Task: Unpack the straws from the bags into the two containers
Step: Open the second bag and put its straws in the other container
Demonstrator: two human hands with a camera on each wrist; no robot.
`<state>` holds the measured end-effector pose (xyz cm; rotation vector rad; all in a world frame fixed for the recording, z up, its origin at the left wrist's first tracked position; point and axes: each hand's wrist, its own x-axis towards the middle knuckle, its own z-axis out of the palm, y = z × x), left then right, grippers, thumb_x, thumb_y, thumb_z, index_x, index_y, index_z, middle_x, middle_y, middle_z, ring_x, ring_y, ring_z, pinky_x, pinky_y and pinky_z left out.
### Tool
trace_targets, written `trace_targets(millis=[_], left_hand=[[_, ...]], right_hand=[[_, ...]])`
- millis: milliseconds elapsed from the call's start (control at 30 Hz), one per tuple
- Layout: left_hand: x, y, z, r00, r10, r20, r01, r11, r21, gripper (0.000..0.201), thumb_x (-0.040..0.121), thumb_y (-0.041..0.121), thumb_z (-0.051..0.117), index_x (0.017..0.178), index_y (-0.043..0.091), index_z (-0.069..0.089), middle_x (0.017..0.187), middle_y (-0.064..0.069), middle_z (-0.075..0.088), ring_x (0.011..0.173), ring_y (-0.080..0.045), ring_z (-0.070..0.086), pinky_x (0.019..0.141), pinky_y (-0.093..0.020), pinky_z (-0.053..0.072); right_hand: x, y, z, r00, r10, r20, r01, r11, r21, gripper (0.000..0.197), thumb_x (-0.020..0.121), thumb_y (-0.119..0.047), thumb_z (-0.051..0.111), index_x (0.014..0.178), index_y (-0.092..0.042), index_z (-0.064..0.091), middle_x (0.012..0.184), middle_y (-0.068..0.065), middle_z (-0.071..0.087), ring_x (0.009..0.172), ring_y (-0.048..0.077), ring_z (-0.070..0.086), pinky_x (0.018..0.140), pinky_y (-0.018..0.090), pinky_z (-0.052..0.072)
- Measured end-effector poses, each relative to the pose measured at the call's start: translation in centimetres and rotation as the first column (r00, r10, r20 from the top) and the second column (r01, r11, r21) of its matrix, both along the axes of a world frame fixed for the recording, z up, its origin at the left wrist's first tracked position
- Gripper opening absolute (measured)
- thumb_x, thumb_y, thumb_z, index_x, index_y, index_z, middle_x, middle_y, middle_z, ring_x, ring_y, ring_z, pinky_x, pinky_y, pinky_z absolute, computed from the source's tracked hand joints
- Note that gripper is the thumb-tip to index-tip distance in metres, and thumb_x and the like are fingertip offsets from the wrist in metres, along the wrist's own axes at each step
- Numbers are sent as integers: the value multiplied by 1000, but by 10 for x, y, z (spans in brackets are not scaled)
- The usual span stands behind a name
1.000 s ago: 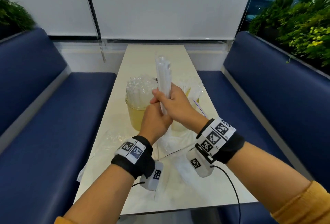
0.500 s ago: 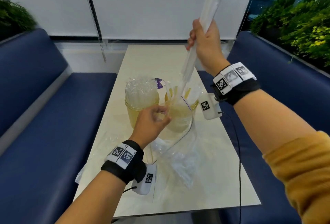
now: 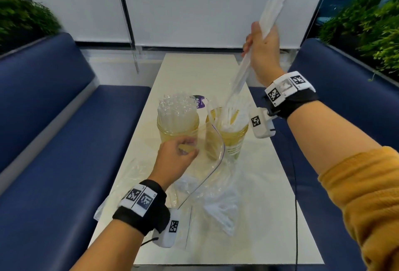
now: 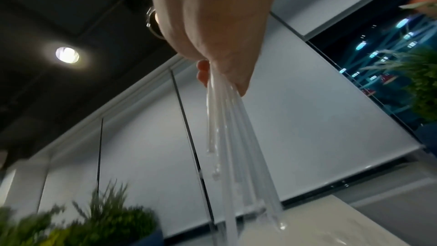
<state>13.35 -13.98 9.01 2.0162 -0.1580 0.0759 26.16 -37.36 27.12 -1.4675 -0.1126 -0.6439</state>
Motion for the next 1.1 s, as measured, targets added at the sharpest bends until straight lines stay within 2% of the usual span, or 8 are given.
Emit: trace_targets(millis=[233,400,500,667,733,867,967,1100], left_hand=[[4,-6,12,1000,-1,-15,0,998,-58,30,86,29,76,116,25,73,105,16,73,85,-20,72,80,-46,62],[5,1,14,1000,7,-7,-7,998,-68,25,87,27,75,112,28,73,104,16,74,85,-24,73,79,-47,62],[5,4,16,1000,7,1,-7,998,-69,21,88,27,75,108,32,73,103,16,74,84,-26,73,78,-47,62],[5,1,21,1000,-6,15,7,998,-70,20,88,27,74,107,33,72,102,14,74,83,-28,73,75,-48,62],[5,0,23,1000,-11,20,12,997,-74,19,88,25,75,106,31,72,102,14,74,82,-31,72,74,-48,62],[5,-1,27,1000,-13,24,15,997,-75,22,88,26,75,110,24,74,102,14,74,82,-31,72,71,-45,63],[5,-1,26,1000,-21,19,22,997,-77,25,89,28,75,113,23,74,103,14,74,82,-29,73,71,-43,63],[3,1,25,1000,-21,20,23,996,-85,23,89,27,75,111,25,74,103,13,73,82,-30,73,73,-46,63]], right_hand=[[4,17,-80,985,-12,-171,-53,928,-370,16,104,-27,48,110,-12,51,78,4,60,70,17,59,70,37,53],[1,16,-120,918,-42,-394,-130,907,-400,12,92,-18,69,102,-12,66,91,0,68,85,17,65,81,36,55],[-1,12,-114,912,-93,-400,-51,940,-337,38,75,-15,86,107,-13,65,106,2,67,101,20,64,92,37,55],[-4,9,-106,988,-101,-114,50,921,-388,94,65,-15,91,140,-29,35,126,-2,51,119,14,51,99,21,42],[-3,9,-105,989,-149,7,132,854,-503,84,73,-21,84,142,-24,37,131,0,51,121,11,49,101,15,38],[0,7,-100,964,-246,97,246,702,-668,32,97,-32,56,126,-19,59,124,0,63,116,15,57,99,28,46],[-1,3,-111,958,-288,-1,172,576,-799,37,103,-28,39,98,-6,69,101,14,69,96,30,65,83,45,56],[-3,-5,-128,931,-314,-185,-61,368,-928,53,98,-42,53,143,-14,51,149,13,44,140,30,36,117,43,30]])
